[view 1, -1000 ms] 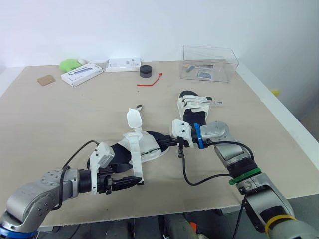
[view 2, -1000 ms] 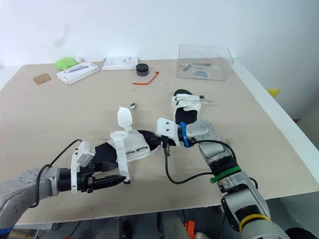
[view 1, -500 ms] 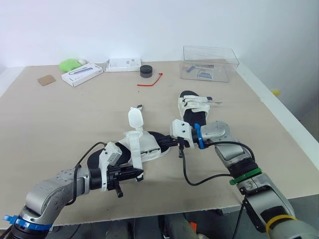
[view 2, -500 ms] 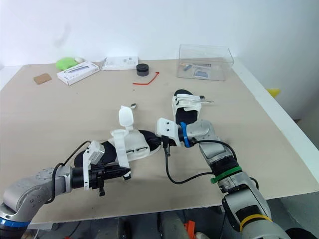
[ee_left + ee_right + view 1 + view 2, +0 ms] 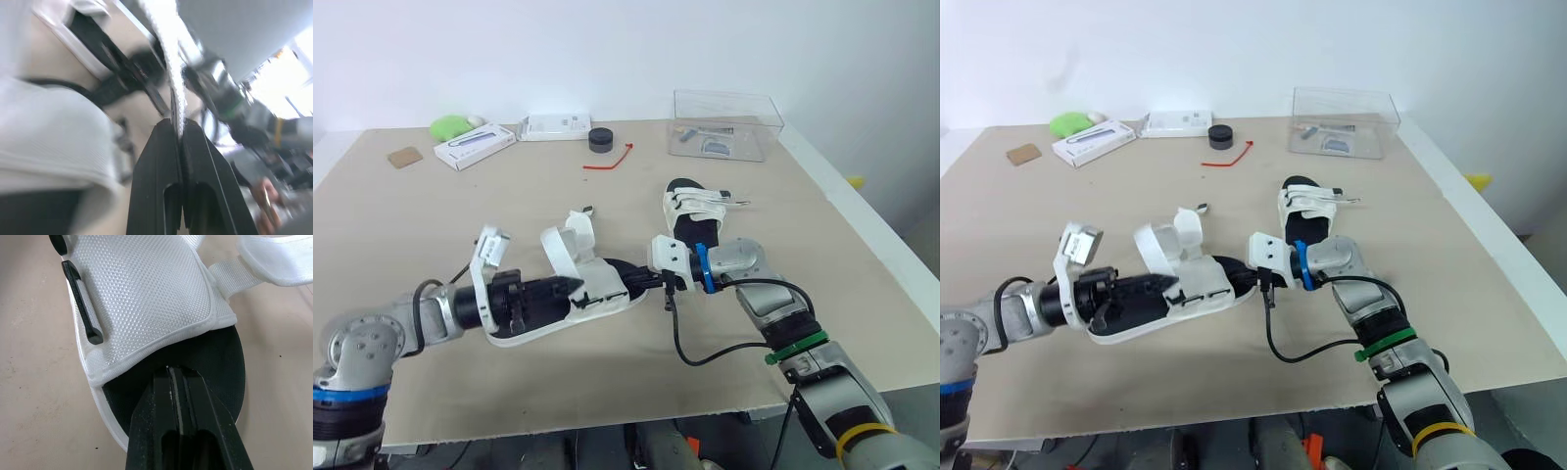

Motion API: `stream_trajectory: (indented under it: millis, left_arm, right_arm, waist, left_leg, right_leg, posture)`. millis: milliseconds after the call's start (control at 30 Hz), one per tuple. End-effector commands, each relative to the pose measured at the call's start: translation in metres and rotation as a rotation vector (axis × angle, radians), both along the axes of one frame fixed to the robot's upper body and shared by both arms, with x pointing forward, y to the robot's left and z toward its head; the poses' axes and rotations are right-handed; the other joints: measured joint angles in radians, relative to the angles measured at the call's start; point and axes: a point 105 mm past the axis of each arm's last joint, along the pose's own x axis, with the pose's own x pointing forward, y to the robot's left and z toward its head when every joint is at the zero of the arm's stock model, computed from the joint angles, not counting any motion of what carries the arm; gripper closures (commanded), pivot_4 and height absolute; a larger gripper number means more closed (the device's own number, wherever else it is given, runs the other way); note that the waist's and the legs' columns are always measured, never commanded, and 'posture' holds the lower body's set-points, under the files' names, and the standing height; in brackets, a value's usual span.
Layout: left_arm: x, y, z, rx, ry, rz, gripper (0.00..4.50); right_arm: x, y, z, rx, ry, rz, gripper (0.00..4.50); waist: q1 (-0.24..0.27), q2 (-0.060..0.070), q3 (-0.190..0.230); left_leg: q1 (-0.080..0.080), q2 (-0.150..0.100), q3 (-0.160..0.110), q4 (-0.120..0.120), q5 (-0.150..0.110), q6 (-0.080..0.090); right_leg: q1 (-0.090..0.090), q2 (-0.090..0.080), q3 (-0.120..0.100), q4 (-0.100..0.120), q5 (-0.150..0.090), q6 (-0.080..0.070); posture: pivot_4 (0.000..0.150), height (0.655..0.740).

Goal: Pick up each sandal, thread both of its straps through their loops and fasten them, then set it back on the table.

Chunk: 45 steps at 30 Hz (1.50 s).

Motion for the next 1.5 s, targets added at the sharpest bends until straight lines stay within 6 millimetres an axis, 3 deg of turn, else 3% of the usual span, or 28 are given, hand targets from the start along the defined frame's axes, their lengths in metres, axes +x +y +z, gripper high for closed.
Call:
stream_trajectory:
  millis: [33,433,833,1500]
  left_arm:
    - [0.012,-0.001,-0.002,0.031,-0.013,0.031,4.49]
    - [0.007,-0.032,-0.02,0.06,0.038,-0.112,4.49]
    - [0.002,-0.027,-0.027,0.126,0.078,-0.135,4.49]
    - [-0.012,-0.021,-0.021,0.14,0.106,-0.202,4.49]
  right_arm:
    - [-0.002,-0.001,-0.004,-0.023,0.0,0.001,4.5]
    - [-0.002,-0.004,-0.004,-0.027,-0.007,-0.013,4.5]
    - [-0.003,-0.002,-0.005,-0.026,-0.006,-0.016,4.5]
    - [0.0,0.003,-0.005,-0.025,-0.014,-0.006,4.5]
  waist:
    - [-0.001,0.0,0.0]
    - [-0.001,0.0,0.0]
    - [-0.001,0.0,0.0]
    - [-0.002,0.0,0.0]
  left_leg:
    - [0.0,0.0,0.001,0.0,0.0,0.0]
    - [0.0,0.0,-0.001,0.0,-0.001,-0.002]
    - [0.0,0.0,-0.003,0.0,-0.001,-0.002]
    - [0.0,0.001,-0.004,0.0,-0.001,-0.002]
  right_leg:
    - [0.0,0.0,0.001,0.0,0.0,0.0]
    - [0.0,0.0,0.003,0.0,0.0,0.0]
    - [0.0,0.0,0.002,0.0,-0.001,0.0]
    - [0.0,0.001,0.001,0.0,-0.002,-0.001]
  posture:
    - [0.15,0.74]
    - [0.15,0.74]
    - [0.15,0.74]
    - [0.15,0.74]
